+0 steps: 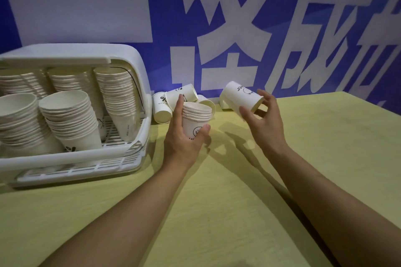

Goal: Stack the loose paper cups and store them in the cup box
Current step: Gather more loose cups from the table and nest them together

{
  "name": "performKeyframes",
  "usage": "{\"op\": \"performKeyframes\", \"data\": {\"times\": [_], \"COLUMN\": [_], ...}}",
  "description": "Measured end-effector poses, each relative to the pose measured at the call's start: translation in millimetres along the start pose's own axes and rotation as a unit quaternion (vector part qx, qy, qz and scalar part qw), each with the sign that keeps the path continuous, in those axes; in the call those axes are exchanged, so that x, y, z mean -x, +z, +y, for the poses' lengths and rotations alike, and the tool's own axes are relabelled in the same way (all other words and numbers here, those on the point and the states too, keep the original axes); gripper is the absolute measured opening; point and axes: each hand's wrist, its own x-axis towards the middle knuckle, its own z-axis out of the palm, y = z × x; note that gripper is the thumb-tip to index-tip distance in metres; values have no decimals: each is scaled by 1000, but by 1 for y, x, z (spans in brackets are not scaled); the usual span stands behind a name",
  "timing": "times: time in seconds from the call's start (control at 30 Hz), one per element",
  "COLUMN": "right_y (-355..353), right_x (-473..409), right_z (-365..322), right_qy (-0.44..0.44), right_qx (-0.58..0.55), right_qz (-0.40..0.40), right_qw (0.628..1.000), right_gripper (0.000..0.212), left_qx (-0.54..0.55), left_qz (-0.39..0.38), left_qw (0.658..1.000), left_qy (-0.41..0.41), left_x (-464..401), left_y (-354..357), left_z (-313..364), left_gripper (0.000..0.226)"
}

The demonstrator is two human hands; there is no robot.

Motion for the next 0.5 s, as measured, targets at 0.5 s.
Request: {"op": "performKeyframes", "data": {"times": [0.5], "right_y": [11], "right_x": [40], "right_z": [-15], "right_qy": [-94], "right_qx": [86], "right_qz": [-206], "right_qw": [970], "right_gripper": [59], "left_qx": [-129], "left_qz": [-144], "left_qw": [974], "left_qy": [121], "left_x": [13], "left_y": [4], "left_z": [14], "left_gripper": [114]}}
